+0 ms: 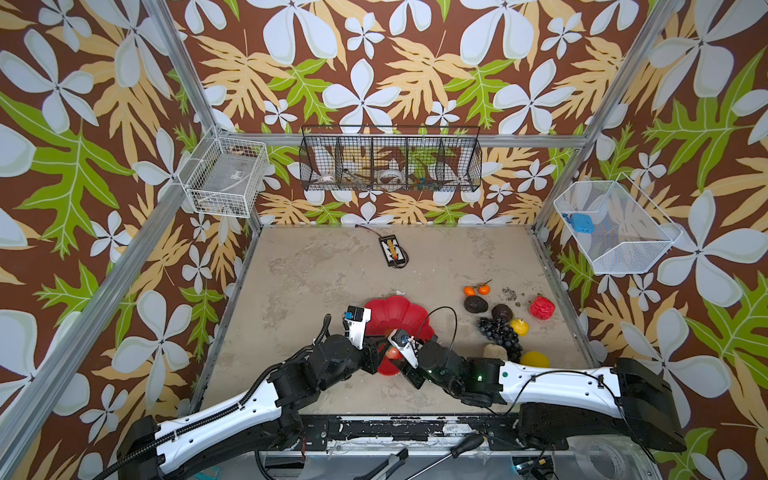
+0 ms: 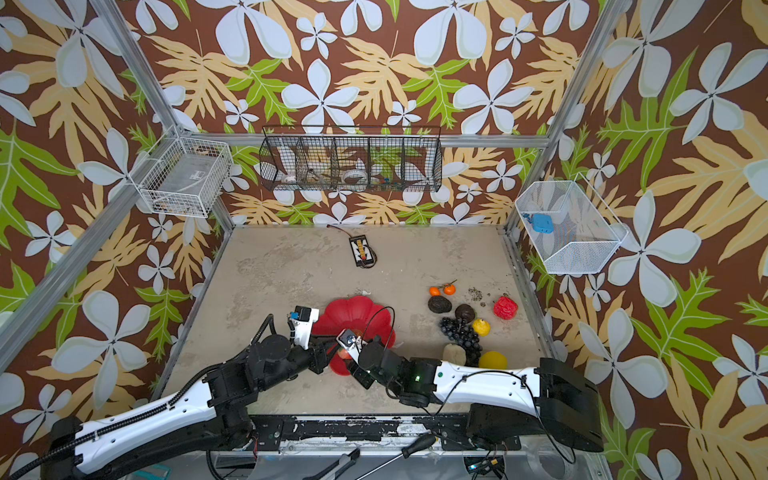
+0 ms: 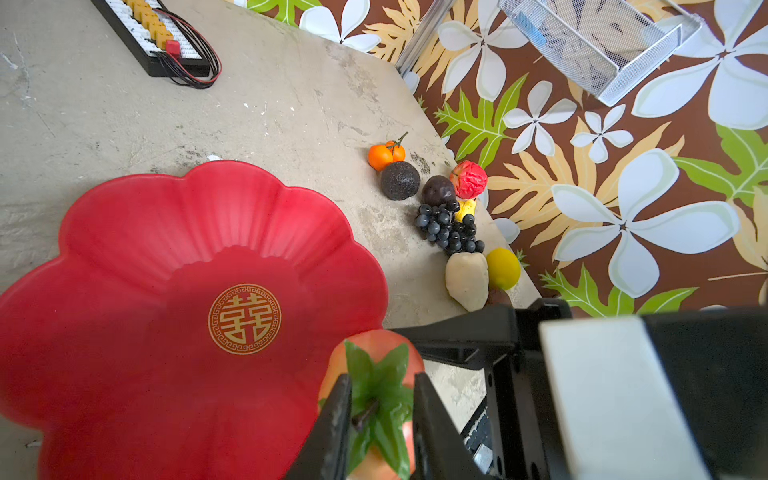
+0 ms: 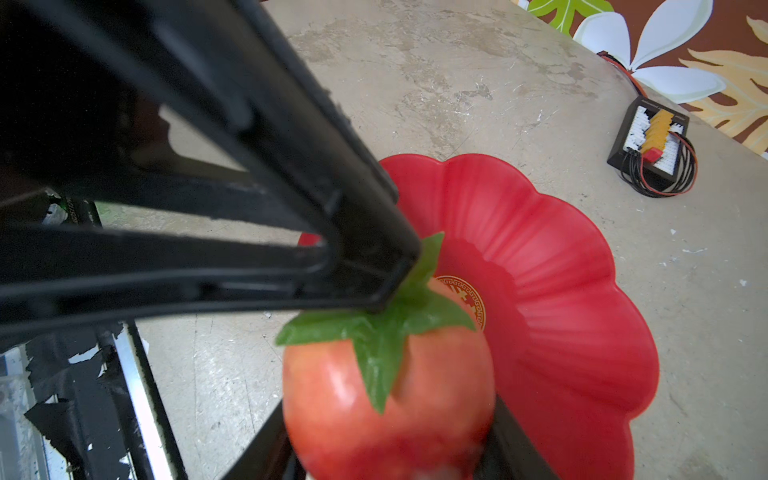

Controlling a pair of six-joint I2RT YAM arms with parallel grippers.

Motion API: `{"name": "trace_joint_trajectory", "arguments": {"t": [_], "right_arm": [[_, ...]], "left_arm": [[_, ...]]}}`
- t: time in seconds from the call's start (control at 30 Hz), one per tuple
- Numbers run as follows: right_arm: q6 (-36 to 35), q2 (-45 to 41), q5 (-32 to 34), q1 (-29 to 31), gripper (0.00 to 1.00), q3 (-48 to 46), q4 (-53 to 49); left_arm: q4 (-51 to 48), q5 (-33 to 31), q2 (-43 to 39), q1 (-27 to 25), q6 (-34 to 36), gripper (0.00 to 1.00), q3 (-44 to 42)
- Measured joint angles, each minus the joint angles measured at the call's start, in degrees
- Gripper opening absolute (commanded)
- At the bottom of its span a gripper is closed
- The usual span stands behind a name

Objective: Place and organize the fake fruits in the fruit bowl
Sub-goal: 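Carry the strawberry over the red bowl with the right gripper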

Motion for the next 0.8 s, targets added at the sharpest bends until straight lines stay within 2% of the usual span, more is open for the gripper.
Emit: {"name": "trace_joint_trajectory", "arguments": {"t": [0.23,0.3,0.43,0.7,0.8], "right_arm": [[0.02,0.00,0.98,0.37,0.49,0.00,0.00],[0.02,0.00,1.22,0.39,0.49,0.00,0.00],[0.04,0.00,1.66,0.39,0.49,-0.02,0.00],[0.17,0.00,1.81,0.39,0.49,-0.02,0.00],[0.17,0.09,1.81,0.44,0.49,-0.02,0.00]], "left_arm": [[0.00,0.02,0.07,0.00,-0.59,0.22,-0.04],[0.00,0.00,0.07,0.00,-0.61,0.27,-0.07],[-0.02,0.00,0.13,0.00,-0.81,0.27,-0.33],[-0.04,0.02,0.81,0.00,-0.81,0.16,-0.46],[-0.04,0.02,1.07,0.00,-0.81,0.16,-0.46]]}}
